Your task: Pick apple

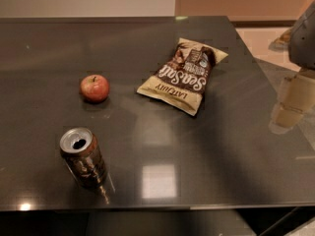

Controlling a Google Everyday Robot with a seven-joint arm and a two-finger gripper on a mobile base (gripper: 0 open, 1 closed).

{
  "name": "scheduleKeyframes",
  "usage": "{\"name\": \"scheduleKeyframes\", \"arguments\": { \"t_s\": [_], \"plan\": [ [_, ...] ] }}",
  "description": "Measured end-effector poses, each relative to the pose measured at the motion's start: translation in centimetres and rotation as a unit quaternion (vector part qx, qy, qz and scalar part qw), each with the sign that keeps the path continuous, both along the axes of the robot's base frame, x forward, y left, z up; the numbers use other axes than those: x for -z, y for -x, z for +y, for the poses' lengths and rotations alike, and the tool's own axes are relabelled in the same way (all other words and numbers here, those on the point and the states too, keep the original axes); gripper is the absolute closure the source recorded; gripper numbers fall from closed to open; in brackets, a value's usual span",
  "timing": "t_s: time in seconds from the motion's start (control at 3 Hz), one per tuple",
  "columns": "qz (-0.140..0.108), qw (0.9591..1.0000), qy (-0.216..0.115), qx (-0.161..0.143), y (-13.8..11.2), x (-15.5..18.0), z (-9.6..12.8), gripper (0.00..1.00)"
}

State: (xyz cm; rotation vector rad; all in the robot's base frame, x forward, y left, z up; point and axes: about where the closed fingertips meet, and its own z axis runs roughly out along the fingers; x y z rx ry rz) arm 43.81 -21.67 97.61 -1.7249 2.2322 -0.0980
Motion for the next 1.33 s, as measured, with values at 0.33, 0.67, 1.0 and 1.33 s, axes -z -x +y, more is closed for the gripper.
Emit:
{"name": "scheduleKeyframes", "arguments": {
  "t_s": [0.33,0.67,1.0,1.33],
  "plan": [
    [-0.001,1.0000,0.000,0.000,0.0,-0.1,0.0,0.00],
    [-0.004,0.9999,-0.013,-0.009,-1.2,-0.6,1.2,0.00],
    [-0.006,0.9993,-0.030,-0.021,-3.2,-0.7,3.3,0.00],
    [-0.012,0.9982,-0.045,-0.037,-5.1,-0.8,5.6,0.00]
  ]
}}
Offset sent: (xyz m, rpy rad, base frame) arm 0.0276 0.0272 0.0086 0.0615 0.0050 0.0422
